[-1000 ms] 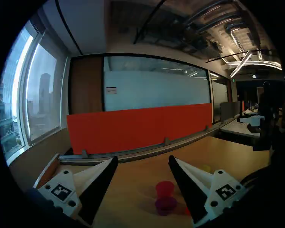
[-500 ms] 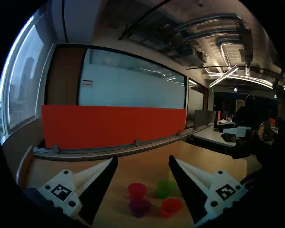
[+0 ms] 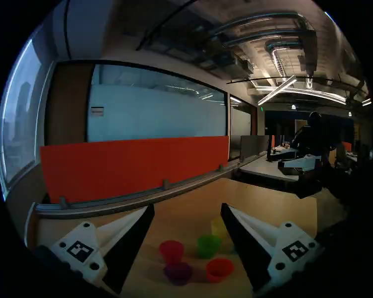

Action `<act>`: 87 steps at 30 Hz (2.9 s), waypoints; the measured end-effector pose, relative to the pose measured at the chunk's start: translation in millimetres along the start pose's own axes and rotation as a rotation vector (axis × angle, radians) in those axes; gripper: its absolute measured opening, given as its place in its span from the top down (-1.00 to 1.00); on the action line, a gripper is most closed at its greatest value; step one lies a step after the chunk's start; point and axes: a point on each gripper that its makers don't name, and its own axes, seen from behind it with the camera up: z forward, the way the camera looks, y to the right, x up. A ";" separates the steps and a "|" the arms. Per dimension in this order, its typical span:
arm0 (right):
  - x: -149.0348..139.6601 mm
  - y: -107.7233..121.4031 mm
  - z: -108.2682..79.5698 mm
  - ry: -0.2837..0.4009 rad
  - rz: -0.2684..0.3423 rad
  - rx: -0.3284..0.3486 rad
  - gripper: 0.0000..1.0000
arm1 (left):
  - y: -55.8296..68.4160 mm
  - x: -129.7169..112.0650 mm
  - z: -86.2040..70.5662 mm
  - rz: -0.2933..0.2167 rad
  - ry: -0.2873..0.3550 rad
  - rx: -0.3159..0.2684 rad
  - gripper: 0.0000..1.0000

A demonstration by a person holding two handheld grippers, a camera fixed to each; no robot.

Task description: Pour water

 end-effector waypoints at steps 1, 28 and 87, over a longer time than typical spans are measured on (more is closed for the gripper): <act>-1.3 -1.3 0.1 -0.007 -0.003 0.006 -1.00 | 2.1 0.0 0.9 0.004 -0.004 -0.008 -0.99; -71.4 -24.6 1.0 -0.247 -0.044 0.151 -1.00 | 33.8 -60.5 40.6 0.109 -0.218 -0.193 -0.99; -238.6 -38.6 24.6 -0.489 -0.092 0.182 -1.00 | 59.6 -188.8 113.2 0.144 -0.472 -0.303 -1.00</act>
